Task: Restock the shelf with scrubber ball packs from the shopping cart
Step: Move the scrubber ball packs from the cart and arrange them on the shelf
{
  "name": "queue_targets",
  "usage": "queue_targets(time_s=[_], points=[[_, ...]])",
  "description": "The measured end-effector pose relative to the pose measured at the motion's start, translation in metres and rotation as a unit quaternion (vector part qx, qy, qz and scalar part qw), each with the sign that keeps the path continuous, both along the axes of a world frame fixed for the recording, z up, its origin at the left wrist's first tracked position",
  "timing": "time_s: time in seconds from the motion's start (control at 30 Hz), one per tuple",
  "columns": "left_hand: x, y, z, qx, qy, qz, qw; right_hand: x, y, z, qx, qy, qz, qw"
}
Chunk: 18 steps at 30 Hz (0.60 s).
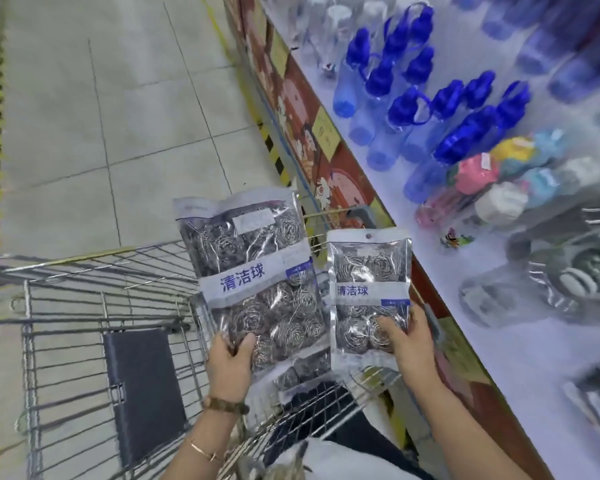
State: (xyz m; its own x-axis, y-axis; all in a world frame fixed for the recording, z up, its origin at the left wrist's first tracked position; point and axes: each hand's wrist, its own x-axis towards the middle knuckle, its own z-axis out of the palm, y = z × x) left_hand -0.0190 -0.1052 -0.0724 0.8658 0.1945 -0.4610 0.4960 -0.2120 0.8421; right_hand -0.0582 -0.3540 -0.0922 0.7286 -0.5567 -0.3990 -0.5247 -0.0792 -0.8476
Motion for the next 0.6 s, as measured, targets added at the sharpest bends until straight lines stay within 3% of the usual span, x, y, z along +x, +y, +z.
queue_targets(time_s=[0.27,0.6], points=[[0.014,-0.058,0.035,0.005,-0.055,-0.126,0.990,-0.036,-0.030,0.027,0.008,-0.067,-0.165,0.984],[-0.031,-0.128,0.044,-0.038,-0.033,-0.234,0.971,-0.151,-0.070,0.047,-0.004,-0.060,-0.324,0.944]])
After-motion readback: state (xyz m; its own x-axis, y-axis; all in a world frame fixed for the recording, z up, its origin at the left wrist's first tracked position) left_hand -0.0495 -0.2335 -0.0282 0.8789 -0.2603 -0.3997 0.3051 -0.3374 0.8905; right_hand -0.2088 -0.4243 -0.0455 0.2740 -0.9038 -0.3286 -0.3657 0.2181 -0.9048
